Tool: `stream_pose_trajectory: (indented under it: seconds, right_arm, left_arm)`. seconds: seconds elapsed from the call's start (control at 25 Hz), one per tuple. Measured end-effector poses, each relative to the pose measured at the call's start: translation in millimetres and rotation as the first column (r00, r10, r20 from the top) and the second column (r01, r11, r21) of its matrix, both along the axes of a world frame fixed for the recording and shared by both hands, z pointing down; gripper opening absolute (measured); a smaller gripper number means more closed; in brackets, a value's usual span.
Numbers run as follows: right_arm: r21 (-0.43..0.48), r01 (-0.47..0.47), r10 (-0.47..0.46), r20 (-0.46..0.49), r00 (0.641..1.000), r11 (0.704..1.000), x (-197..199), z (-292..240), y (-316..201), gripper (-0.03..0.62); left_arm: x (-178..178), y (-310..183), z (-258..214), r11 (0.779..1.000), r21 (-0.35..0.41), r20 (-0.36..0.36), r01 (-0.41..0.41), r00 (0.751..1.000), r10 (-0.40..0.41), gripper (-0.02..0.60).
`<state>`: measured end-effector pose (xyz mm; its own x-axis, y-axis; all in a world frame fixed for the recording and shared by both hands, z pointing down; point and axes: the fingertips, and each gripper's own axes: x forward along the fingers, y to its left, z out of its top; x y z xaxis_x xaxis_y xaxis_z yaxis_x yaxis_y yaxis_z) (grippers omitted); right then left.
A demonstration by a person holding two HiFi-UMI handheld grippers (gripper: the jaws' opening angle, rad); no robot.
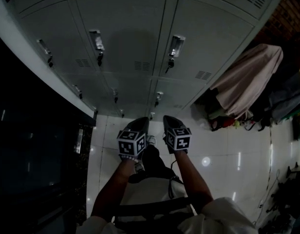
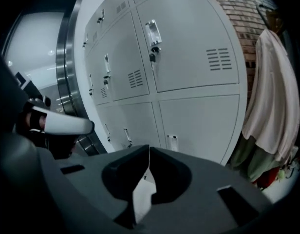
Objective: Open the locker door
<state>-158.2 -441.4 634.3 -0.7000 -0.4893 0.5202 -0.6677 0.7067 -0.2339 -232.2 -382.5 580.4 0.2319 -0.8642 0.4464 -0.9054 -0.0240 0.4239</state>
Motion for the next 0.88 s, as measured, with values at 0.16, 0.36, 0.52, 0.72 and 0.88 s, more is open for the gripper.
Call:
stream_pose_trajectory:
  seconds: [0.16,0.36,0.52,0.72,0.88]
  right_arm:
    - [-0.045,-0.004,0.004,-0.017,1.0,0.999,-11.1,34.0,-31.2,0.08]
    - [-0.099,-0.005,0.001,-0.04,0.999,0.995,-27.9,72.7,-59.8,0.16]
    - [-0.12,-0.006,0.0,-0.051,0.999,0.993,-49.6,92.8,-86.0,0.195]
    - [-0.141,-0.007,-0.007,-0.1,0.995,0.99,-74.0,123.4,-104.8,0.226]
    - [-0.136,-0.013,-0.006,-0.134,0.991,0.991,-90.2,141.8,-112.7,0.243]
  left_arm:
    - [-4.8,-26.4,21.4,0.999,-0.042,0.001,-0.008,1.0,0.008,-0.003]
    - [-9.4,-51.6,47.1,0.996,-0.09,-0.008,-0.008,1.0,0.008,-0.002]
    - [-16.0,-71.6,65.4,0.994,-0.11,-0.018,0.001,1.0,-0.003,-0.002]
    - [-29.3,-77.7,83.2,0.989,-0.146,-0.029,0.015,0.999,-0.019,-0.002]
    - [-38.5,-72.1,88.5,0.985,-0.167,-0.025,0.029,0.999,-0.034,-0.002]
